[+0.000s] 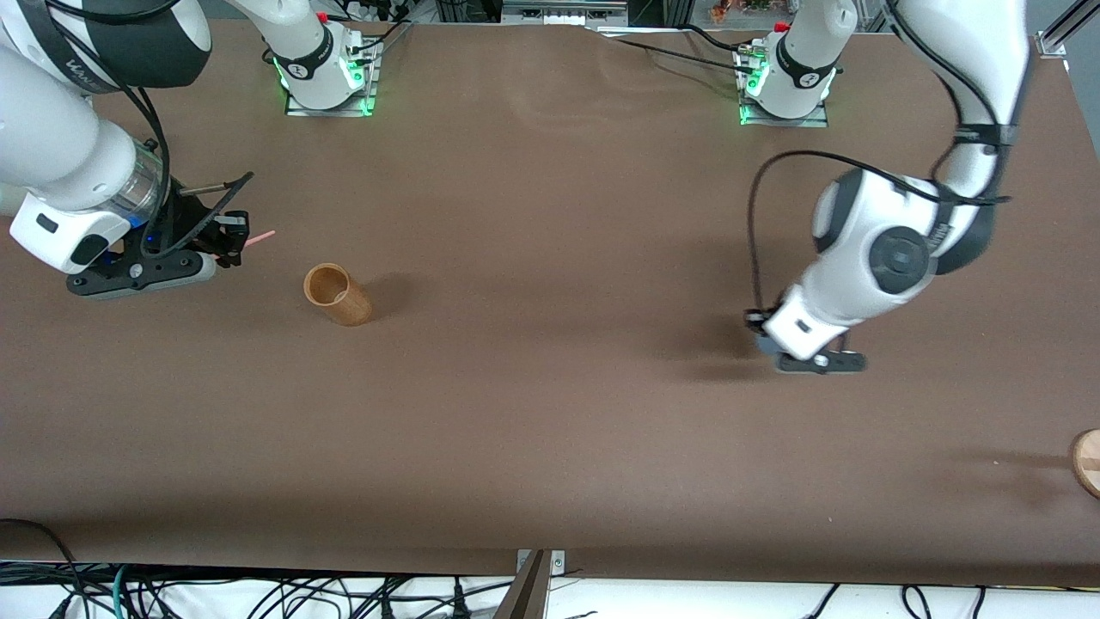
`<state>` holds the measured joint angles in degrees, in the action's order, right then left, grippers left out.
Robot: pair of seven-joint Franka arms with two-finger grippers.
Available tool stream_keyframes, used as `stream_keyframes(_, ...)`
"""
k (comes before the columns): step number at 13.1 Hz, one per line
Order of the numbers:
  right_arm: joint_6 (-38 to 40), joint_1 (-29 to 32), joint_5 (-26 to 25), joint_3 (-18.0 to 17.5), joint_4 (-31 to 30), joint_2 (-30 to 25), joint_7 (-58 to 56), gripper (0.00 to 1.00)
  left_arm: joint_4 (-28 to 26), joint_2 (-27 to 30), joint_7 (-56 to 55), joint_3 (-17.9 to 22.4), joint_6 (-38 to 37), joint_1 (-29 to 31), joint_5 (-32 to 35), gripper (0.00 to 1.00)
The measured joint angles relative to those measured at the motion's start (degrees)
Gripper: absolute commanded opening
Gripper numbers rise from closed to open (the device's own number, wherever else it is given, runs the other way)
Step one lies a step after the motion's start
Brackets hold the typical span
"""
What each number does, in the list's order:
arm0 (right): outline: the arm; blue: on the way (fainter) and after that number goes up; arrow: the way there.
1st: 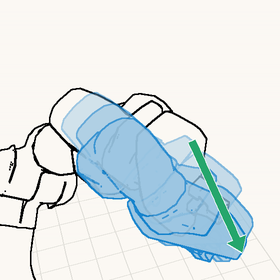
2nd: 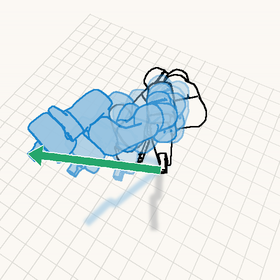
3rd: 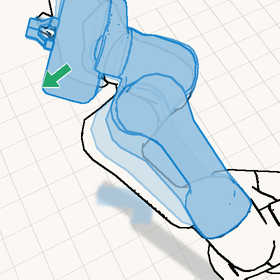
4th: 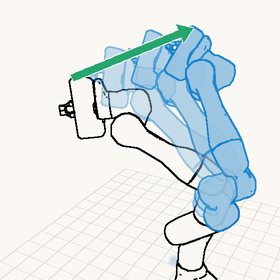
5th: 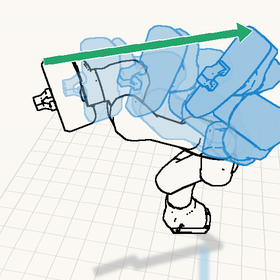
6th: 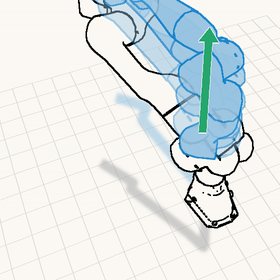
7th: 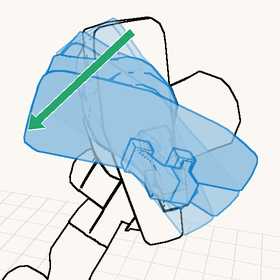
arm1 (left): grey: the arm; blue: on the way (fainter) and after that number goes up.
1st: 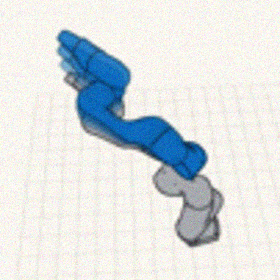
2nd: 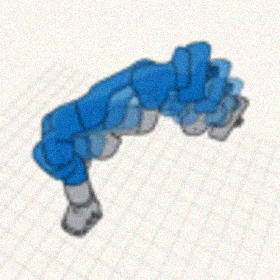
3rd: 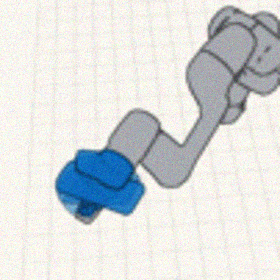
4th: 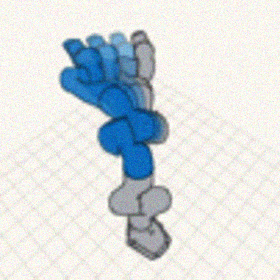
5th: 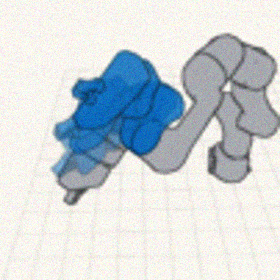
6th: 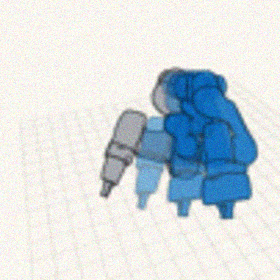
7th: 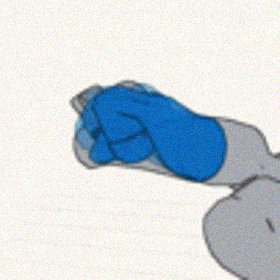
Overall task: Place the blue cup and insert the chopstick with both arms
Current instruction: 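Carry the blue cup to the table middle with the left gripper and release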
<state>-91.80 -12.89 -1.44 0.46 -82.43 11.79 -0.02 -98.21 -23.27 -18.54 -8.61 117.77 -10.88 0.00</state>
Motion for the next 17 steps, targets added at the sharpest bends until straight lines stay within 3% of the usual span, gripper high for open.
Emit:
stream_keyframes(3, -0.09, -0.03, -0.16, -0.07, 0.0, 0.08, 0.0, 0.0, 6.52, -3.14, -9.13, -0.23, -2.66, -9.95, -0.01, 0.0)
stream_keyframes(7, -0.52, -0.04, -0.23, -0.09, 0.0, 0.21, 0.0, 0.0, 16.56, -13.98, -22.26, -0.12, -2.86, -20.63, -0.01, 0.0)
stream_keyframes(10, -0.68, -0.04, -0.24, -0.1, 0.0, 0.35, 0.0, 0.0, 22.81, -21.17, -28.13, 0.08, -2.75, -23.33, -0.01, 0.0)
stream_keyframes(15, -0.7, -0.04, -0.24, -0.13, 0.0, 0.38, 0.0, 0.0, 24.12, -24.82, -31.76, 0.34, 0.81, -23.54, -0.01, 0.0)
stream_keyframes(16, -0.7, -0.05, -0.24, -0.13, 0.0, 0.39, 0.0, 0.0, 24.31, -25.01, -32.34, 0.4, 1.05, -23.66, 0.02, 0.13)
stream_keyframes(17, -0.7, -0.05, -0.24, -0.15, 0.0, 0.39, 0.0, 0.0, 24.4, -25.04, -32.71, 0.43, 1.13, -23.71, 0.02, 0.48)
